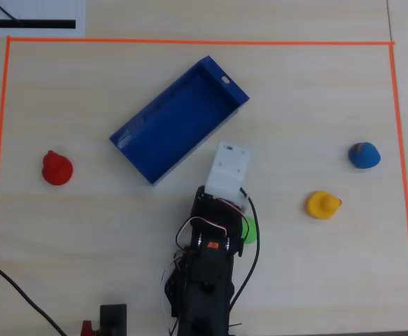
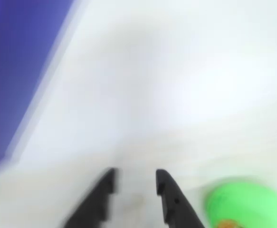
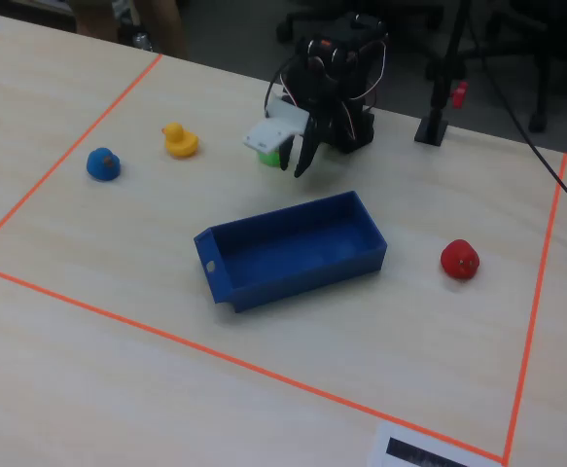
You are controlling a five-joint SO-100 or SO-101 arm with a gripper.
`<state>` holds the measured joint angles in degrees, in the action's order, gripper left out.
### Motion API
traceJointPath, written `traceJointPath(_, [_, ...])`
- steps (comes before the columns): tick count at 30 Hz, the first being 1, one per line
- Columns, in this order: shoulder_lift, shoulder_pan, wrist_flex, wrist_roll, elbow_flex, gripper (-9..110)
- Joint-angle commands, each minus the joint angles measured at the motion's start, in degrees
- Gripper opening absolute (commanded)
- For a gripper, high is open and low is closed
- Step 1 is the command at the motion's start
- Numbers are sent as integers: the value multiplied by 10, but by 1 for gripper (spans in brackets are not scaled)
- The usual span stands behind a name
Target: Grasp red duck and put it into box.
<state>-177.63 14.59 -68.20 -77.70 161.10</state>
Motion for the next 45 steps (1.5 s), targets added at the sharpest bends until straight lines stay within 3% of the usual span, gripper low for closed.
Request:
traceJointPath(1, [178,-1,11,28,-186,19])
traceJointPath(8, [312,-220,-148,171,-503,23])
traceJointPath(12, [412,-338,-219,244,-603,26])
traceJointPath(21, [548,-528,-88,368,-544,35])
traceJointPath(33, [771,-577,69,388,-649,37])
traceJointPath(45, [934,-633,116,419,-745,37])
